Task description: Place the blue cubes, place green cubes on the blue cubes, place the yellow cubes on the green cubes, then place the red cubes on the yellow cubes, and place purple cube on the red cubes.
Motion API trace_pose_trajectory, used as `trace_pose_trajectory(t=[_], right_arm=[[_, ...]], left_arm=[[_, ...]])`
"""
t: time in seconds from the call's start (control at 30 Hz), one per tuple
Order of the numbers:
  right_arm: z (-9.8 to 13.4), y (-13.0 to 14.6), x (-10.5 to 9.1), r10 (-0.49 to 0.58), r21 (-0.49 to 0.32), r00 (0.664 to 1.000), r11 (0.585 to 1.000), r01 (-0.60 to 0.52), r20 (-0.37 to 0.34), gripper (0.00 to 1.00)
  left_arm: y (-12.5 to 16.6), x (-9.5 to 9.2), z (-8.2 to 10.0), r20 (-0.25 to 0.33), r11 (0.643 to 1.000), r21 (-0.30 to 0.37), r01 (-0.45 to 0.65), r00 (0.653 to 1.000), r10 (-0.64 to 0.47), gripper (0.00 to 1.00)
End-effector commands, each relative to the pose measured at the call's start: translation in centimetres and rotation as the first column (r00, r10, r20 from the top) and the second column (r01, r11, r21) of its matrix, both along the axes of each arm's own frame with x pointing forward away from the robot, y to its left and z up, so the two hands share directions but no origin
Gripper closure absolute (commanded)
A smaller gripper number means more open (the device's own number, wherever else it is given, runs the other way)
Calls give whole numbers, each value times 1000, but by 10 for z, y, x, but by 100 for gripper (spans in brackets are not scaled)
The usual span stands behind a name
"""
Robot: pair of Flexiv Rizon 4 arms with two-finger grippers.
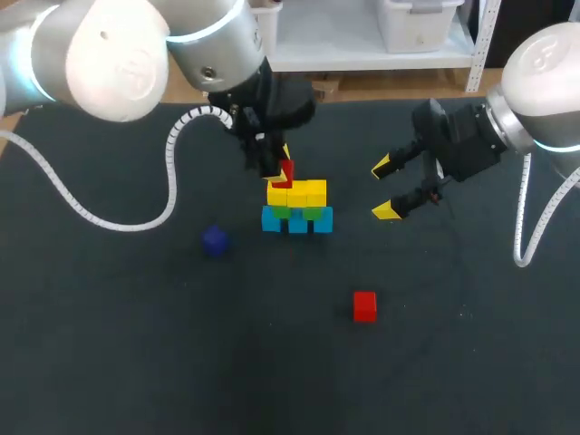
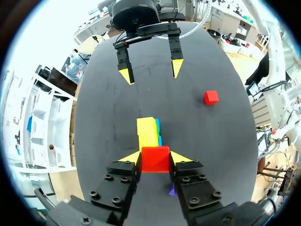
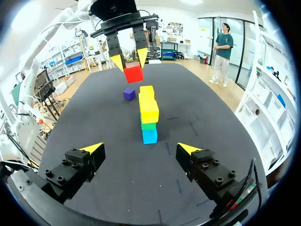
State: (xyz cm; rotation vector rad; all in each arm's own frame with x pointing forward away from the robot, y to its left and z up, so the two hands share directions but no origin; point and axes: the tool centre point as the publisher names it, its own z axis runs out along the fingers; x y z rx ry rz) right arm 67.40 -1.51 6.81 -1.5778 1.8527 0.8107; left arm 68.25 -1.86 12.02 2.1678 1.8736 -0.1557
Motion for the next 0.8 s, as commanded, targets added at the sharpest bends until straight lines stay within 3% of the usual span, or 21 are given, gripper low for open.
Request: trace_pose_trajectory(t=[0.03, 0.4, 0.47, 0.6, 0.8], right_arm=[[0, 0, 0, 1, 2, 1000, 1000, -1, 1, 0], [0, 0, 0, 1, 2, 1000, 1000, -1, 1, 0], [0, 0, 0, 1, 2, 1000, 1000, -1, 1, 0], [0, 0, 0, 1, 2, 1000, 1000, -1, 1, 0], [0, 0, 0, 1, 2, 1000, 1000, -1, 1, 0]], left_arm=[[-5, 8, -1, -26, 1000, 10, 10, 1000, -10, 100], [-9, 12, -10, -49, 1000, 17, 8, 999, -7, 100], [-9, 13, -11, -51, 1000, 15, 6, 999, -6, 95], [-9, 15, -14, -54, 1000, 11, 2, 999, -1, 100], [-7, 17, -18, -64, 1000, 9, -5, 998, 5, 100]])
